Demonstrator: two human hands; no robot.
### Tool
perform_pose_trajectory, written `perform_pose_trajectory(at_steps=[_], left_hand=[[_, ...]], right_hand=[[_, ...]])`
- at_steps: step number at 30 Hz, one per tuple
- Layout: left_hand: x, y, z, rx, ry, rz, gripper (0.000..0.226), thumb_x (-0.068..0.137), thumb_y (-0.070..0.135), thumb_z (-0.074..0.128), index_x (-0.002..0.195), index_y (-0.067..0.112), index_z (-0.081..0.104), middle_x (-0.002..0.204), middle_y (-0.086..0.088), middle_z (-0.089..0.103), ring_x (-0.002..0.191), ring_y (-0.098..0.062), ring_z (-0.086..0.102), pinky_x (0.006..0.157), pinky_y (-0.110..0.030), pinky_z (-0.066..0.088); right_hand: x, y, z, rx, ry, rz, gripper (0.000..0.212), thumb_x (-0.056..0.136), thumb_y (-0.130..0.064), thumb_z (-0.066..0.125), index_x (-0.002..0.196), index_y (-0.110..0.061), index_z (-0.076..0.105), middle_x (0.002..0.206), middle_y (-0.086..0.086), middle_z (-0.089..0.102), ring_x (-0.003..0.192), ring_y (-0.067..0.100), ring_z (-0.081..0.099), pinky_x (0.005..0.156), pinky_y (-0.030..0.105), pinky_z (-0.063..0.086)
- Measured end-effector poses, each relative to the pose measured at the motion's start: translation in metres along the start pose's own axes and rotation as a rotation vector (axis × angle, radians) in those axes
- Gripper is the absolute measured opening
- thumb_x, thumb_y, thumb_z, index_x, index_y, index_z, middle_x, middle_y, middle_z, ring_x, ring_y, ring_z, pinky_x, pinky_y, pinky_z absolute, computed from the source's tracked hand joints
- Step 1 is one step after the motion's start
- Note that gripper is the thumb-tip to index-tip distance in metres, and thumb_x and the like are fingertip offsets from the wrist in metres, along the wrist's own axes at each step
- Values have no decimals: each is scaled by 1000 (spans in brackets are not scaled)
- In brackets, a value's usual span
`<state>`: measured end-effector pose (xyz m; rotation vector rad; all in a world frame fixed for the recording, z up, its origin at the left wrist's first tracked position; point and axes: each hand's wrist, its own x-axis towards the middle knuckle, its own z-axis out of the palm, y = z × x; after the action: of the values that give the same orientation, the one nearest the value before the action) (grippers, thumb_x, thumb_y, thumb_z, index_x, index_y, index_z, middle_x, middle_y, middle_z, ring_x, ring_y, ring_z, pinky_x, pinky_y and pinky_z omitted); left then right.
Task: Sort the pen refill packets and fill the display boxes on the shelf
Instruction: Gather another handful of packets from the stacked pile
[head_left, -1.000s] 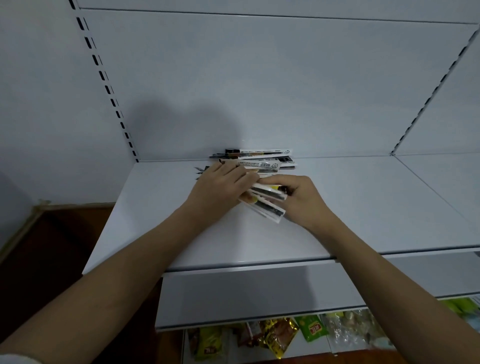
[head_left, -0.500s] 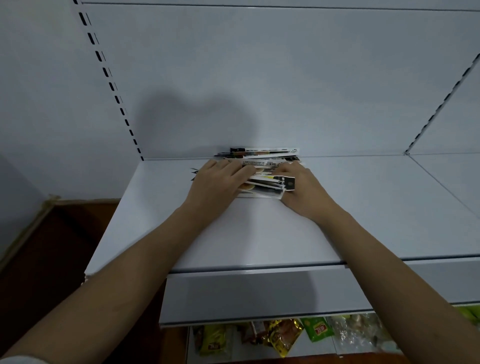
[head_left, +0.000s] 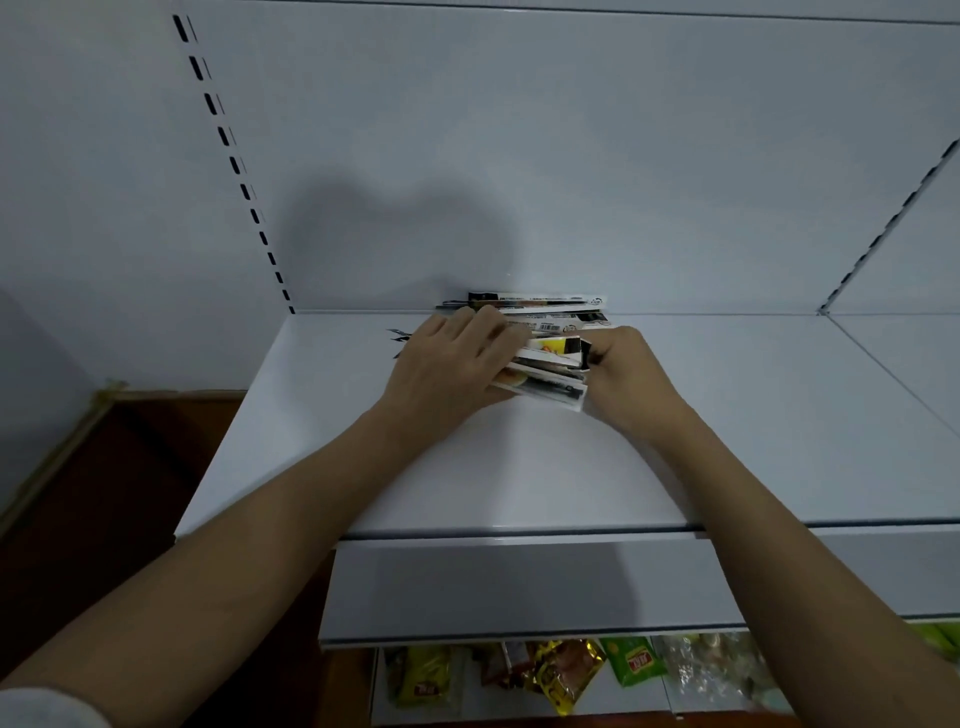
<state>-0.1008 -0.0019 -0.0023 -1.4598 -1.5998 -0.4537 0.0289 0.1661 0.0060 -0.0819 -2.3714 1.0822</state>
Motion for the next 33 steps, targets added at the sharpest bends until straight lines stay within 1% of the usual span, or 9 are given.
perform_pose_trajectory(at_steps=[2,5,9,12,16,23,27,30,33], left_hand=[[1,1,0,20,28,-14,21,97,31,63,102,12,68,94,-8,67,76,-28,59,63,-38,48],[-2,-6,2,69,12,-51,6,87,10,71,92,13,71,87,-2,69,74,-27,58,63,-35,46],[-7,-9,9,175,-85,-109,9,85,8,68,91,14,68,78,-1,63,73,-27,56,63,-35,42],[-3,-8,7,112,-144,-123,5,89,12,66,94,13,67,75,-2,60,63,-25,54,55,-33,41],[3,-9,-4,5,-188,-81,38,82,2,63,117,17,61,74,-5,58,54,-25,52,45,-29,28],[7,10,-8,-142,-308,-55,43,66,6,82,107,14,70,81,-5,66,57,-28,64,38,-28,39],[15,23,-2,-183,-309,-56,53,72,2,78,119,19,61,72,-4,60,50,-27,60,38,-25,35],[36,42,-7,-267,-283,-152,40,80,12,74,118,16,62,81,-6,69,59,-31,65,44,-35,51],[68,78,-18,-457,-264,-265,21,87,24,71,102,12,62,80,-4,67,68,-29,63,56,-35,49]], right_hand=[[3,-16,-1,142,-125,18,28,87,7,67,109,-8,76,112,-1,74,108,7,67,93,29,54],[4,-30,-4,364,-268,184,28,93,8,52,102,-6,74,97,6,76,87,22,71,72,36,57],[7,-35,-1,836,155,520,21,94,-7,49,99,-6,69,79,1,68,68,18,63,56,24,49],[11,-38,13,722,295,561,22,91,-21,52,89,-14,73,87,5,72,81,23,68,69,32,53],[10,-50,31,508,253,490,35,95,-27,43,90,-12,74,104,7,74,105,25,67,98,45,47],[-3,-69,32,573,310,503,45,106,-28,33,95,-6,70,95,7,74,90,16,69,85,31,54],[-24,-64,12,510,376,548,38,101,-29,39,102,-5,68,101,6,73,96,21,70,89,40,56],[-49,-63,-19,524,484,575,45,107,-34,31,100,-12,69,89,-3,72,80,10,69,75,30,58],[-83,-64,-61,404,484,619,33,104,-29,41,99,-12,68,94,6,73,82,23,69,77,37,57]])
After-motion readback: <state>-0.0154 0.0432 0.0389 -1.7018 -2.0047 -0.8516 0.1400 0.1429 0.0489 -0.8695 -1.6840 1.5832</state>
